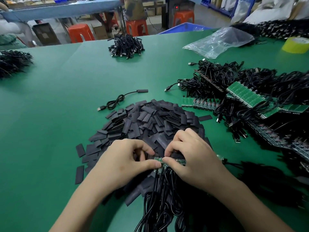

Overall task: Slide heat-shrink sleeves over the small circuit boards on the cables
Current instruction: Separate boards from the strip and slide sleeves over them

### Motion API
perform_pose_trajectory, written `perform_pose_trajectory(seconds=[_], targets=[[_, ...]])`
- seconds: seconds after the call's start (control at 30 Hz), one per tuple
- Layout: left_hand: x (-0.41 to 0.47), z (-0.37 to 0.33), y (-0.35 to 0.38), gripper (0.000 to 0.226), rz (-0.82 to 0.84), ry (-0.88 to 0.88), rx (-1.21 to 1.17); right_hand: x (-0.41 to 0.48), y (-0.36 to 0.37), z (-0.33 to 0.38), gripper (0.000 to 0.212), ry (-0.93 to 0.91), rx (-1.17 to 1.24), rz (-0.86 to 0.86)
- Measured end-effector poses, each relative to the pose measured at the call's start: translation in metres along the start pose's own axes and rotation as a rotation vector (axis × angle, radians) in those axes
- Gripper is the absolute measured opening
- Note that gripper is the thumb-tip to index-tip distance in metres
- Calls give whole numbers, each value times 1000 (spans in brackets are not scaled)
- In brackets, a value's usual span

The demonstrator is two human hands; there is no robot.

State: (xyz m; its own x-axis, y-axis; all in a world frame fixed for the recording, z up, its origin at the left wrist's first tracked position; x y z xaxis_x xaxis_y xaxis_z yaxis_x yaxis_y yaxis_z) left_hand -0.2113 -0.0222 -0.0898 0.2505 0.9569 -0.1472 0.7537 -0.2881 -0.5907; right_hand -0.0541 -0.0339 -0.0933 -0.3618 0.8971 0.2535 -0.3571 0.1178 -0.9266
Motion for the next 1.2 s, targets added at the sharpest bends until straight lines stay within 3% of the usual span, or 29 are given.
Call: perform_pose_trajectory(seconds=[0.17,0.3,0.43,0.57,0.77,1.2], targets=[[-3,-2,5,16,45,74,-263,2,-7,-5,9,28,323,5],[-6,-1,8,24,85,68,-547,2,-9,-7,8,42,540,55],[-9,-1,12,17,96,55,-624,1,-1,-3,21,46,635,179],[-10,-4,18,6,133,28,-785,1,2,-3,13,67,771,211],[-10,-6,22,8,186,7,-879,1,4,5,10,60,961,259],[-12,-3,32,7,248,-5,-1069,0,8,12,10,81,1142,299]])
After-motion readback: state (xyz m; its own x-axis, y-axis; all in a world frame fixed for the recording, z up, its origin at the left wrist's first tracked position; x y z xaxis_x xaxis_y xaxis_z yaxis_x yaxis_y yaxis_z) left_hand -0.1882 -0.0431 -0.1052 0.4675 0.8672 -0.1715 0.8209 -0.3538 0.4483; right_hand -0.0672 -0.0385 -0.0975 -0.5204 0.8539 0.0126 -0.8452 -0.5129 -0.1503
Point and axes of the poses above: each hand's wrist, its own x-axis towards the middle knuckle, its own y-axis out of the palm, z = x × y, the point moved 9 cm from there along x, towards the middle knuckle, and after that the axes turned 12 degrees about -x, right-handed, at the moved point
